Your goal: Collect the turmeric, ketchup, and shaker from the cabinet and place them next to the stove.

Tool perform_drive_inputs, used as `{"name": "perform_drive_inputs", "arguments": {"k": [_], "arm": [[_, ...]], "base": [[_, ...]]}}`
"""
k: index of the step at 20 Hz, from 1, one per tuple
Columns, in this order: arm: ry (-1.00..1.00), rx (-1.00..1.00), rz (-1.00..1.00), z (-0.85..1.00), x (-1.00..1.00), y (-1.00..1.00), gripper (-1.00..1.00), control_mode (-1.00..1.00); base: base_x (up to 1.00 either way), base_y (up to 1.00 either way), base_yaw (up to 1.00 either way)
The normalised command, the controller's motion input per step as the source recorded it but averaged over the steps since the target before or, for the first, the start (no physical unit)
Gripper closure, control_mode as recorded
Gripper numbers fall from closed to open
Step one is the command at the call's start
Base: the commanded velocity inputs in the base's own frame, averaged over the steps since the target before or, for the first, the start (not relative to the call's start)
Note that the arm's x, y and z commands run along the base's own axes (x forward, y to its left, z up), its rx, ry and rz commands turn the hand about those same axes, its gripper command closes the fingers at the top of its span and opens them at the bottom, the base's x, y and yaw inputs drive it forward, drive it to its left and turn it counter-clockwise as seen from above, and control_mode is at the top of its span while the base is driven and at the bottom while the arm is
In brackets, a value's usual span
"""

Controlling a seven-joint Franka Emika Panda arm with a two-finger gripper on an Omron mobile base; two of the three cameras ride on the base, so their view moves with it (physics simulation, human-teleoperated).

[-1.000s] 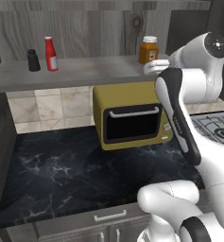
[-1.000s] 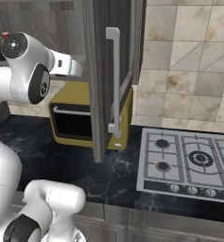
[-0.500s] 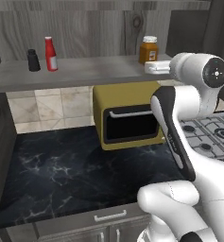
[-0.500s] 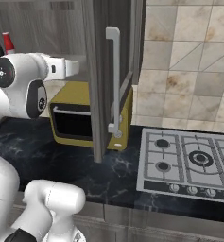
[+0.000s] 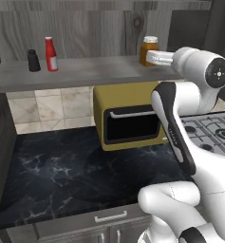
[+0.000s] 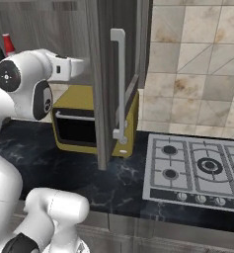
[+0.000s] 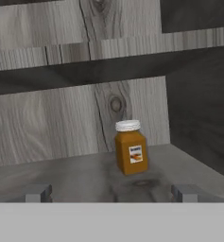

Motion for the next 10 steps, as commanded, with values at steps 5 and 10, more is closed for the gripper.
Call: {"name": "perform_drive_inputs", "arguments": {"k": [5,10], "arm": [[0.01,0.0,0.0,0.0,0.02,0.0,-1.0,-1.0],[0.0,0.0,0.0,0.0,0.0,0.0,-1.0,-1.0]], "base": [[0.0,0.0,0.0],[0.0,0.0,0.0]]}}
